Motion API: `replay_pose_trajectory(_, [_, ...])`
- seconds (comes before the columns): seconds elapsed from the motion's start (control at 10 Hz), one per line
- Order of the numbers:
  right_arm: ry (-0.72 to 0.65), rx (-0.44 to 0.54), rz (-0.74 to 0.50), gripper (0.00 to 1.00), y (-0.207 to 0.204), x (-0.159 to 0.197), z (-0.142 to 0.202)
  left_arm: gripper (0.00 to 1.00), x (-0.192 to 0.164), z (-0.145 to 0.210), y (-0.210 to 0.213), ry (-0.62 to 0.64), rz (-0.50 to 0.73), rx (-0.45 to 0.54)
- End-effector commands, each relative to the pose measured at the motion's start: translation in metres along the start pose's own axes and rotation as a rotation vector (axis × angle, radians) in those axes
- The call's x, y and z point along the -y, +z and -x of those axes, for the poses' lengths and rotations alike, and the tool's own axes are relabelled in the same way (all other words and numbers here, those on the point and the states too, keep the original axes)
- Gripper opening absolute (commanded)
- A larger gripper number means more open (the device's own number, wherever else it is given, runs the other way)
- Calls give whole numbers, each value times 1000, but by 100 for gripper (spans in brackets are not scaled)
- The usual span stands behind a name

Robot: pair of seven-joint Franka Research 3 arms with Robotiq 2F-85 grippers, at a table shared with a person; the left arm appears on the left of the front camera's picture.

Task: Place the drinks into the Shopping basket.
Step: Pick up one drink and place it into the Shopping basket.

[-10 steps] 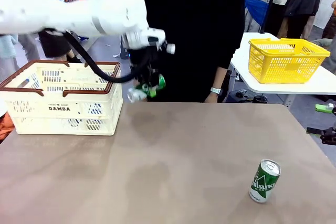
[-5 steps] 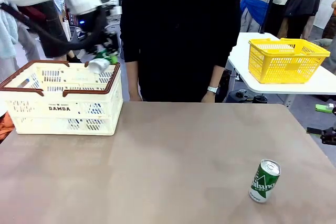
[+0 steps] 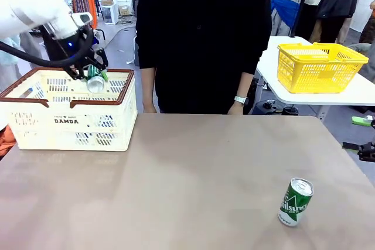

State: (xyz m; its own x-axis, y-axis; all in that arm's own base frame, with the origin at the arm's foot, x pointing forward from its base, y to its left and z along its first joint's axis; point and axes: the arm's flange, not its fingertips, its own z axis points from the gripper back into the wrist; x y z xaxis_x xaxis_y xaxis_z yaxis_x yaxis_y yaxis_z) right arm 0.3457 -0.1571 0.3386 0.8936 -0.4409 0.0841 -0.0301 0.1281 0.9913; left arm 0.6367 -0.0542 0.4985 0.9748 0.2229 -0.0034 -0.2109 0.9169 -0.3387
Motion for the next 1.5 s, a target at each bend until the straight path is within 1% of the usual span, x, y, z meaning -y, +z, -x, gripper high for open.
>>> replay_pose_trajectory(0.0, [-16, -12, 6, 100, 2, -5, -1, 0, 12, -6, -34, 15, -14, -6])
replay_pose_trajectory(0.1, [-16, -12, 6, 100, 2, -5, -1, 0, 11, -11, -52, 12, -53, -10])
replay_pose_trajectory(0.3, [-16, -12, 6, 100, 2, -5, -1, 0, 8, -12, -78, -95, -108, -52])
replay_pose_trajectory(0.5, [-16, -12, 6, 100, 2, -5, -1, 0, 3, -11, -90, -147, -138, -77])
replay_pose_trajectory(0.7, [-16, -12, 6, 100, 2, -5, -1, 0, 5, -12, -102, -199, -171, -79])
replay_pose_trajectory(1.0, [-16, -12, 6, 100, 2, -5, -1, 0, 8, -13, -110, -228, -187, -83])
replay_pose_trajectory(1.1, [-16, -12, 6, 100, 2, -5, -1, 39, 6, -13, -111, -228, -185, -78])
replay_pose_trajectory(1.2, [-16, -12, 6, 100, 2, -5, -1, 97, 6, -13, -110, -231, -188, -81])
replay_pose_trajectory(1.3, [-16, -12, 6, 100, 2, -5, -1, 100, 5, -13, -110, -229, -192, -76])
replay_pose_trajectory(1.4, [-16, -12, 6, 100, 2, -5, -1, 100, 5, -13, -110, -227, -193, -77])
